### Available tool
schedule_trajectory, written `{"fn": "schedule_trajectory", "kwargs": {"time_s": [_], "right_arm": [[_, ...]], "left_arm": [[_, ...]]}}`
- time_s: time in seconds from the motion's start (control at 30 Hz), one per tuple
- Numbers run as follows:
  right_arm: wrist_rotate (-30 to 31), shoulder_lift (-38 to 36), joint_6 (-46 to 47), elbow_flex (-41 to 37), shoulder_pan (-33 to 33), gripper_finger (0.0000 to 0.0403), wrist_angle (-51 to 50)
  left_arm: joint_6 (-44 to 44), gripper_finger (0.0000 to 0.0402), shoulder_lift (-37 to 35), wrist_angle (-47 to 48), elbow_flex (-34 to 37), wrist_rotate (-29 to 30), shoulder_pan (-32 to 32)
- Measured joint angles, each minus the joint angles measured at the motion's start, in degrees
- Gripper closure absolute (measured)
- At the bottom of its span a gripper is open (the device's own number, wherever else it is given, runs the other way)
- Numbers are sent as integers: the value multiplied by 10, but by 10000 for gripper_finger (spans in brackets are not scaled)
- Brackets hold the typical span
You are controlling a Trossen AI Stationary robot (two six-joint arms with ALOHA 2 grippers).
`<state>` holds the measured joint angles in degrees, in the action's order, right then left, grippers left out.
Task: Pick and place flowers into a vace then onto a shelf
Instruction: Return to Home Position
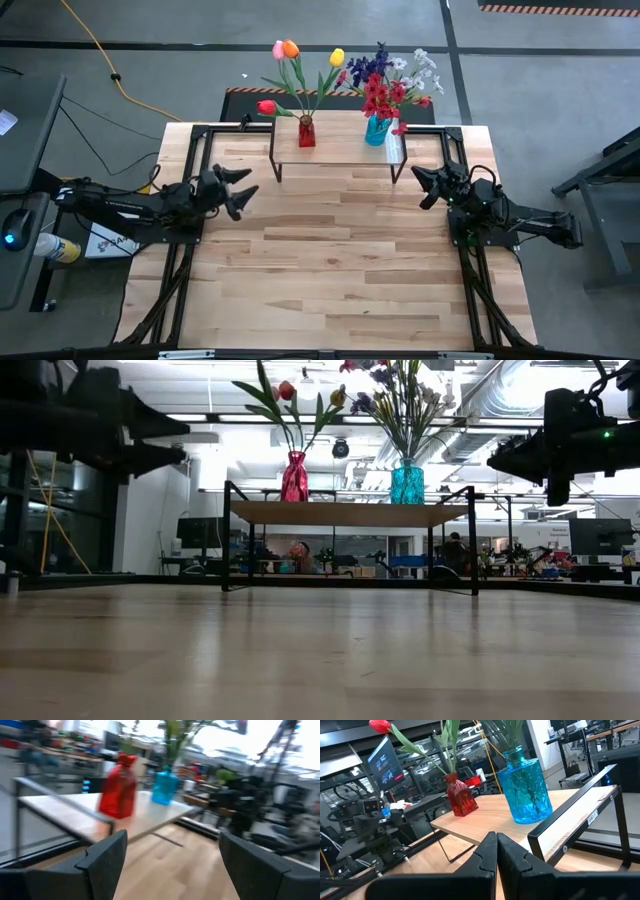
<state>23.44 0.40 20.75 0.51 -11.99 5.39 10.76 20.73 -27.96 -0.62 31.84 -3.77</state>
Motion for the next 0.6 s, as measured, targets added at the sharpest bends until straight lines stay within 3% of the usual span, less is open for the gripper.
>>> {"fn": "schedule_trajectory", "kwargs": {"time_s": [0.33, 0.6], "right_arm": [[-30, 0, 0, 0, 0, 403, 0], [-69, 0, -2, 0, 0, 403, 0]], "left_arm": [[8, 55, 0, -15, 0, -171, 0], [19, 55, 0, 15, 0, -205, 0]]}}
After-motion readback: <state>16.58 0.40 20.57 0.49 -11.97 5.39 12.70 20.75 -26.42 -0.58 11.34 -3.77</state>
